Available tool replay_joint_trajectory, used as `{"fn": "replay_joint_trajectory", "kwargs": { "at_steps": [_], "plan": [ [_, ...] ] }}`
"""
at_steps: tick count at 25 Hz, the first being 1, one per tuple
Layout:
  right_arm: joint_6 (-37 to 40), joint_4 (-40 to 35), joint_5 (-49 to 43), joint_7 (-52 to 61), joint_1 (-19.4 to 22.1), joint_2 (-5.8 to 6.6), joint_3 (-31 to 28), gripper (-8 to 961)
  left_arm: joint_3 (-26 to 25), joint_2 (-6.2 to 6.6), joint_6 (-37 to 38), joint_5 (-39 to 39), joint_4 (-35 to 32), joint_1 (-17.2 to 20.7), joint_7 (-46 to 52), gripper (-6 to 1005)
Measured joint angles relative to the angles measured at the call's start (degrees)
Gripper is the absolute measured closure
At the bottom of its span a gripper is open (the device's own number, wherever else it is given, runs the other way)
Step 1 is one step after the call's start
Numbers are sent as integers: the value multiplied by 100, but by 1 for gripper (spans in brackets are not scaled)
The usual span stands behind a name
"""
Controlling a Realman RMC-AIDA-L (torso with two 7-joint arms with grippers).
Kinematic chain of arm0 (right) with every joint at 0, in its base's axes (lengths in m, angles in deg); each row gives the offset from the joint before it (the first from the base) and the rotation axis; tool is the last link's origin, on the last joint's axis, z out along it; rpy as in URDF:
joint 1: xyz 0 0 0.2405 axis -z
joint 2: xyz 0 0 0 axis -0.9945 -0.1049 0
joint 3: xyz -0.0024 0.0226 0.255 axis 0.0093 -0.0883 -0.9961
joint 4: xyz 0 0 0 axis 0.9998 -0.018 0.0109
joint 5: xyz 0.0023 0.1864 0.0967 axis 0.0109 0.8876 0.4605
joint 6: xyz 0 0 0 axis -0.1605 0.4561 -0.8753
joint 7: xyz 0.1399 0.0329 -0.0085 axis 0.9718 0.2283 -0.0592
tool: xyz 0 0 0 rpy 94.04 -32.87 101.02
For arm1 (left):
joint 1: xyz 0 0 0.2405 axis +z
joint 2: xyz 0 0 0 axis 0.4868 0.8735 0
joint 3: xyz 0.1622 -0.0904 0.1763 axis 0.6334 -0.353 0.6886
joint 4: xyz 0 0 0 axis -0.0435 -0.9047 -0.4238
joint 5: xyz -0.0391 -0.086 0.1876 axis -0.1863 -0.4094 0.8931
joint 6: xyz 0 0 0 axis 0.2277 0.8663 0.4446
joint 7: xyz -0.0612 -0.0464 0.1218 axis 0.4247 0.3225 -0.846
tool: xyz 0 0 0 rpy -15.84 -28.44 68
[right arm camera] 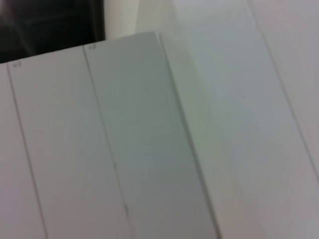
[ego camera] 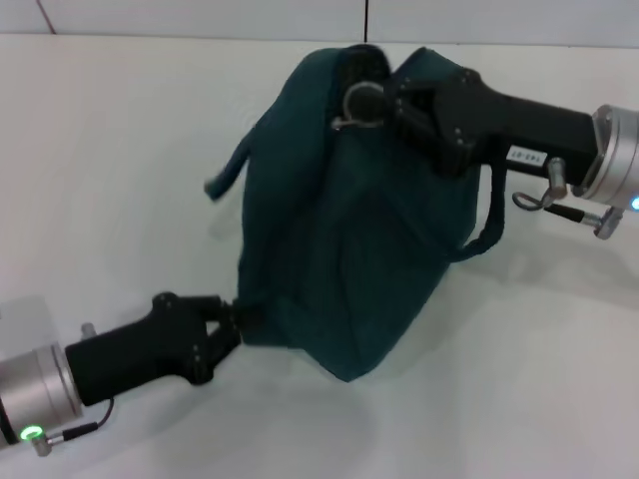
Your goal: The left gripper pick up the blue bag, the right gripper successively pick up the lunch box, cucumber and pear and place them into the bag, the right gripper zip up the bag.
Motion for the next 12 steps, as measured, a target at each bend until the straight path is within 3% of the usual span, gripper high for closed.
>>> {"fn": "replay_joint_trajectory", "kwargs": {
  "at_steps": [6, 12],
  "plan": [
    [-4, 6, -45, -161, -4, 10, 321, 942, -4, 1, 217, -653, 34, 20, -6, 923],
    [7, 16, -95, -280, 41, 11, 402, 942, -3, -13, 617, -933, 44, -4, -96, 718]
  ]
}}
